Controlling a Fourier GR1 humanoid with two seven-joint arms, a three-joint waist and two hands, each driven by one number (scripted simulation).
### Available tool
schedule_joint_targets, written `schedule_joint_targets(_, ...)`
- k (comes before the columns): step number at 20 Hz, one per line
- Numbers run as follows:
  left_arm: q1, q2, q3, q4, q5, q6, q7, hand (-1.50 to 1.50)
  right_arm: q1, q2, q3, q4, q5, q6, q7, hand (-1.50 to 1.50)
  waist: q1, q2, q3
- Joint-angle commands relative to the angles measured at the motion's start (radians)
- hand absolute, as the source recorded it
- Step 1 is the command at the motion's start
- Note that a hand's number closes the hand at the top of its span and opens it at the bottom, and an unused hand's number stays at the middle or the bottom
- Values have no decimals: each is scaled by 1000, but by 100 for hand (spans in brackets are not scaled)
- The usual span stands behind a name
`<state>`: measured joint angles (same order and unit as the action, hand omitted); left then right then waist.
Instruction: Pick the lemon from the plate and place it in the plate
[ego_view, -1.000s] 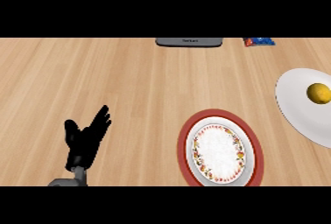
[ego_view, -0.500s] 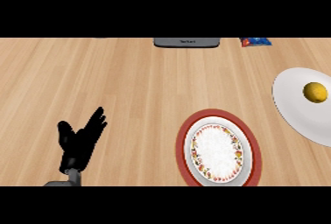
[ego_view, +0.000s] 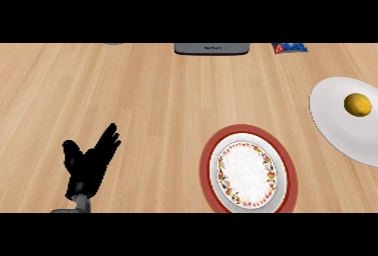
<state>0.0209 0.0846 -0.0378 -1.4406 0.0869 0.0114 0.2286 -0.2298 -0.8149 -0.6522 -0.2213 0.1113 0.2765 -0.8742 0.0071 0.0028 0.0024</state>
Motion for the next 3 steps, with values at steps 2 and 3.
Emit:
schedule_joint_targets(2,-62,17,41,125,0,-28,-58,0,33,24,20,9,-8,15,-90,-150,-3,1,0)
schedule_joint_targets(3,-9,8,19,35,17,-33,-18,0,102,23,16,18,-9,32,-149,-150,-3,0,1)
